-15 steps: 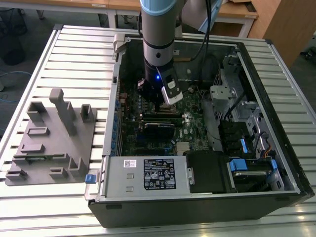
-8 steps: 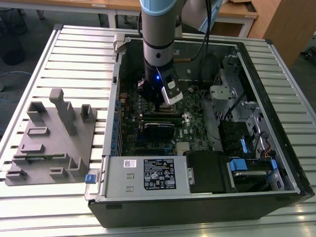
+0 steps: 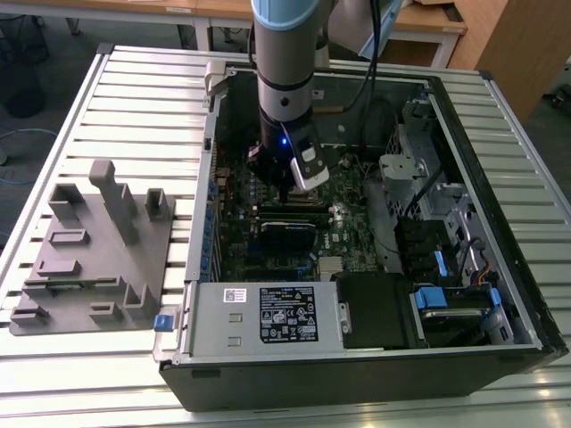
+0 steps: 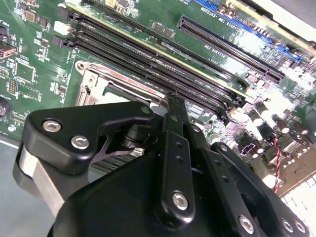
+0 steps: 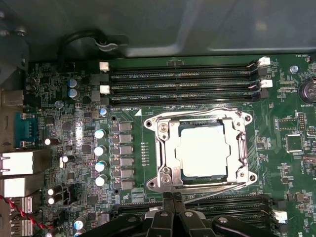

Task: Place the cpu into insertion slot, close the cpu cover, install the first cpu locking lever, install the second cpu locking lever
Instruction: 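Install the second cpu locking lever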

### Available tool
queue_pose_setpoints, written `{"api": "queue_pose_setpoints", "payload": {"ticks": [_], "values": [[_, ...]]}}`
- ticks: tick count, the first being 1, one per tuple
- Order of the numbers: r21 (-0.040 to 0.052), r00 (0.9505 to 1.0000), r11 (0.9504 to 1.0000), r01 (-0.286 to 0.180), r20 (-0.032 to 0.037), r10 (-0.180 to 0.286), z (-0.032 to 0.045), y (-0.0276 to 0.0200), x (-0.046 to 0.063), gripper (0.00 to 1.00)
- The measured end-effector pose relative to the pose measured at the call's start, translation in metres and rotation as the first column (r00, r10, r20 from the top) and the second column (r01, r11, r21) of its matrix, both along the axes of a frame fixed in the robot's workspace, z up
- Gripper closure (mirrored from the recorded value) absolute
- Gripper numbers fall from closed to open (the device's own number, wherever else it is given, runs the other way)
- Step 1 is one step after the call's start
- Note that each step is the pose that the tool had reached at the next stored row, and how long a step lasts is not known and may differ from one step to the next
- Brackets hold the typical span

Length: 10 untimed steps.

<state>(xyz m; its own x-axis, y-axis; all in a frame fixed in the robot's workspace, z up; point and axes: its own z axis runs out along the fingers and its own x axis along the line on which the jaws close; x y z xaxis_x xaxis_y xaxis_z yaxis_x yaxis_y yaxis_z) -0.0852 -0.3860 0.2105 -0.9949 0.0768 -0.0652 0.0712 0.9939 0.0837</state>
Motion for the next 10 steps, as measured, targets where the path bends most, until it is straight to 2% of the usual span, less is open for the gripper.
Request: {"api": "queue_pose_setpoints", "payload": {"ticks": [6, 10], "values": [[-0.0003, 1.0, 1.0, 0.0, -0.0002, 0.0, -0.0021, -0.0001, -0.0017, 0.9], [0.0025, 1.0, 1.0, 0.0, 0.0, 0.0, -0.0025, 0.0, -0.0022, 0.9]]}}
